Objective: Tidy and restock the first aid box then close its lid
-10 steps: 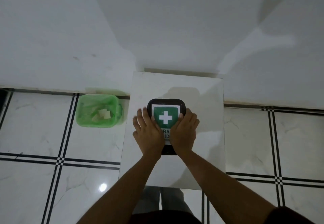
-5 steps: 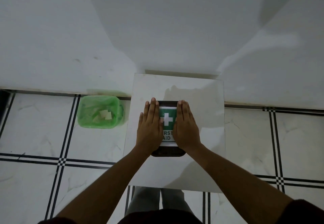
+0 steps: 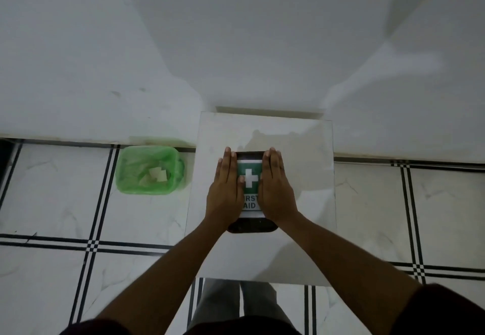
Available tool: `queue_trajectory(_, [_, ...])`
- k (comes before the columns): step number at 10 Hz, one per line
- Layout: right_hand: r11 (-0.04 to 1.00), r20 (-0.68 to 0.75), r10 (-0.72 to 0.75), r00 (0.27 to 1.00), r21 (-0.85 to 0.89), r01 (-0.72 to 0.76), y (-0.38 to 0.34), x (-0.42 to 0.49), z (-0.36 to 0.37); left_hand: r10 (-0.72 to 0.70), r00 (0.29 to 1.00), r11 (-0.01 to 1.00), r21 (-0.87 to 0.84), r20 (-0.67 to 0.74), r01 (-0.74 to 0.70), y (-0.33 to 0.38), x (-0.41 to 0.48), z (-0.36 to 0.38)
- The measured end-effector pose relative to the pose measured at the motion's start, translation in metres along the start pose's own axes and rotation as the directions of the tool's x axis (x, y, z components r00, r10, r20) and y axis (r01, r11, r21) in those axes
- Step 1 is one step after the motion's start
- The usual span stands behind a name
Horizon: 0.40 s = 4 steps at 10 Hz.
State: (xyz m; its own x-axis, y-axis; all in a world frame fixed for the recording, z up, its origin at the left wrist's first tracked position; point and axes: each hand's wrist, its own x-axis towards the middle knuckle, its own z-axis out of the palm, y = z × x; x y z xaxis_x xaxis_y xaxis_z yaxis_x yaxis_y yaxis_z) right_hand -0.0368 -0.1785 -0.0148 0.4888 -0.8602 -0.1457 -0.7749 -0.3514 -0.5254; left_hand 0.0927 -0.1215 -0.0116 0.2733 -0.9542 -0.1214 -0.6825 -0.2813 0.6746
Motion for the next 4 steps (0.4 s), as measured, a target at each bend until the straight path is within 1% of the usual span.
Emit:
queue_trajectory(1, [0.998,-0.017,0.027,0.999,-0.059,-0.028,-0.003,-0.002,-0.004,-0.031,1.0,0.993,0.118,0.002,0.031,0.0,0.001,-0.003])
queue_trajectory(2, [0.99,-0.068,0.139,0.988,0.013,-0.139,-0.006,-0.014,-0.003,-0.067,0.998,0.986,0.155,-0.007,0.067,0.0,-0.007,-0.007])
queue_trajectory(3, [0.986,-0.048,0.152,0.987,0.077,-0.148,-0.009,-0.032,-0.001,-0.071,0.995,0.988,0.144,0.07,0.061,-0.003,-0.022,-0.009])
queue_trajectory(4, [0.982,-0.067,0.164,0.984,0.107,-0.157,-0.015,-0.027,-0.014,-0.05,0.997,0.992,0.121,0.062,0.043,0.001,-0.018,-0.02])
